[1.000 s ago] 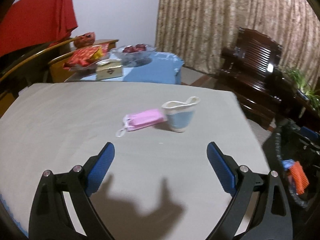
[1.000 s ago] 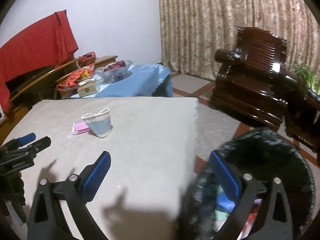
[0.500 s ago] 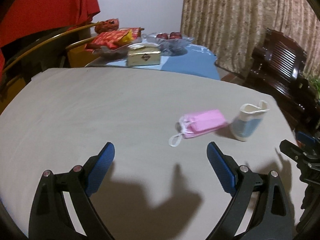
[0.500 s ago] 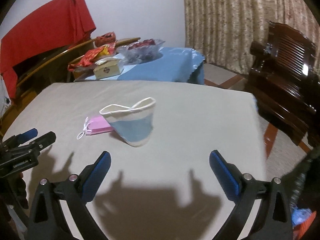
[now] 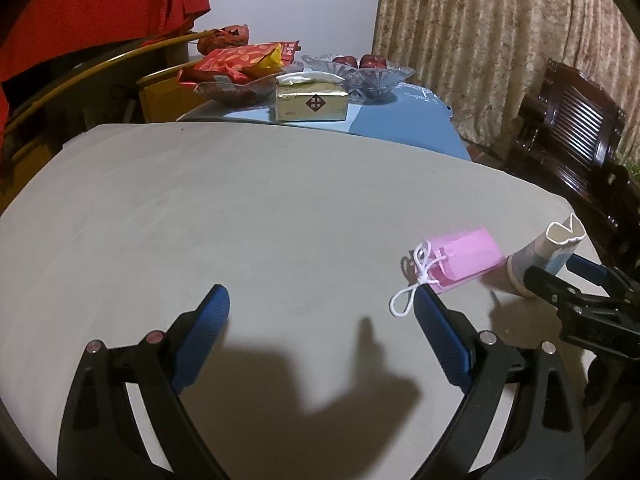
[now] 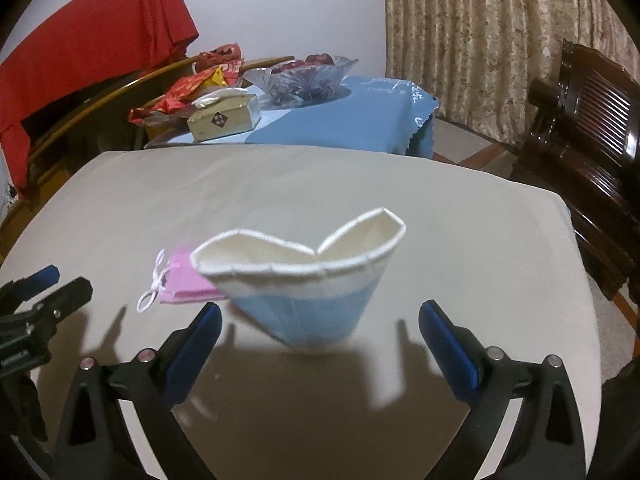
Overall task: Collect trash
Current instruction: 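Grasp the white-and-blue paper cup rim with the right gripper, then grasp the pink face mask with the left gripper while the right gripper holds the cup, then carry the pink mask and paper cup over the bin with both grippers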
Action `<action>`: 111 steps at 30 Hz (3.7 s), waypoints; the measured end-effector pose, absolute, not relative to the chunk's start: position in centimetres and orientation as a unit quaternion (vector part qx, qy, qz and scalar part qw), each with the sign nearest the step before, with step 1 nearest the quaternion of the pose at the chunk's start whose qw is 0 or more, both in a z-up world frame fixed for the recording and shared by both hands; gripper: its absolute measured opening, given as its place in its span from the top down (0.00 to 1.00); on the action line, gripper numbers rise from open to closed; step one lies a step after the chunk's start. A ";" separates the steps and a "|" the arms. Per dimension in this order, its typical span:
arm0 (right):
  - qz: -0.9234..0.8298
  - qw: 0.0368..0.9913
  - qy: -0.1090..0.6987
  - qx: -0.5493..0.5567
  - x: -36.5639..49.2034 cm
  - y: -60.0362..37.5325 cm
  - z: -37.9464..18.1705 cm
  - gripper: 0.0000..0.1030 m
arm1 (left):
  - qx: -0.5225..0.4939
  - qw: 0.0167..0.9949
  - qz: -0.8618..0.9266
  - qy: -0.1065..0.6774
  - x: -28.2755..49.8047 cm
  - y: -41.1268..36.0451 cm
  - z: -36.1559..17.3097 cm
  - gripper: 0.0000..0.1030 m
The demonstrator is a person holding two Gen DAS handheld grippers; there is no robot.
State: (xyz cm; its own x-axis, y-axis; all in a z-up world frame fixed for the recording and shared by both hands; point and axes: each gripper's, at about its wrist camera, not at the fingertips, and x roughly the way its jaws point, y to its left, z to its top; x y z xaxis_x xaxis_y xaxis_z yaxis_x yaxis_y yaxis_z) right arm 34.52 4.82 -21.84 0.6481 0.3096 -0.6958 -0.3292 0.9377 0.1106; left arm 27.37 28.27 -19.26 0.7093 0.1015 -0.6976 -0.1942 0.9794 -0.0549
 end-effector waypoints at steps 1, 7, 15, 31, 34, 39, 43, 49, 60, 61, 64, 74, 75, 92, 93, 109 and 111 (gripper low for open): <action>0.177 0.907 0.382 -0.012 34.8 5.0 -21.9 0.06 | -0.062 0.923 0.079 0.373 27.5 28.3 -19.3 0.12; 0.209 0.896 0.391 -0.001 35.4 5.0 -22.0 0.37 | -0.063 0.925 0.069 0.369 28.5 27.6 -18.9 0.12; 0.199 0.903 0.380 0.019 34.9 2.0 -20.8 0.42 | -0.051 0.927 0.031 0.372 30.6 24.9 -18.8 0.12; 0.165 0.905 0.392 0.029 34.8 -2.1 -21.6 0.42 | -0.068 0.896 -0.005 0.438 35.2 21.1 -22.7 0.15; 0.166 0.904 0.393 0.028 34.4 -2.3 -21.7 0.42 | -0.058 0.898 -0.004 0.437 35.2 20.5 -22.7 0.33; 0.164 0.904 0.395 0.031 33.9 -2.5 -21.7 0.42 | -0.066 0.895 -0.017 0.440 35.2 20.2 -22.2 0.92; 0.163 0.905 0.392 0.035 33.4 -2.9 -21.3 0.42 | -0.065 0.899 -0.017 0.433 34.3 19.9 -21.5 0.95; 0.162 0.908 0.385 0.042 32.5 -3.5 -20.5 0.42 | -0.064 0.909 -0.015 0.411 32.1 19.4 -19.4 0.95; 0.171 0.915 0.363 0.045 29.4 -4.7 -17.7 0.42 | -0.063 0.921 -0.011 0.383 27.7 17.7 -15.9 0.95; 0.172 0.916 0.360 0.045 29.0 -4.8 -17.3 0.42 | -0.062 0.923 -0.012 0.380 27.3 17.5 -15.6 0.95; 0.176 0.918 0.353 0.047 27.9 -5.3 -16.4 0.42 | -0.066 0.926 -0.017 0.371 26.0 16.8 -14.6 0.95; 0.182 0.922 0.339 0.040 24.1 -6.8 -13.5 0.42 | -0.063 0.935 -0.038 0.346 22.0 14.2 -11.7 0.95; 0.182 0.923 0.337 0.038 23.7 -7.0 -13.2 0.42 | -0.062 0.936 -0.042 0.344 21.6 13.9 -11.5 0.95; 0.178 0.931 0.318 0.035 18.3 -9.3 -10.1 0.42 | -0.046 0.945 -0.075 0.316 15.9 10.5 -8.4 0.95; 0.178 0.931 0.317 0.034 17.9 -9.5 -10.0 0.42 | -0.045 0.945 -0.077 0.315 15.7 10.3 -8.2 0.95; 0.135 0.944 0.297 0.045 12.1 -16.0 -8.6 0.42 | -0.028 0.943 -0.147 0.299 12.2 3.7 -7.0 0.95; 0.124 0.946 0.295 0.046 11.5 -17.2 -8.5 0.42 | -0.024 0.942 -0.157 0.297 11.8 2.7 -6.9 0.95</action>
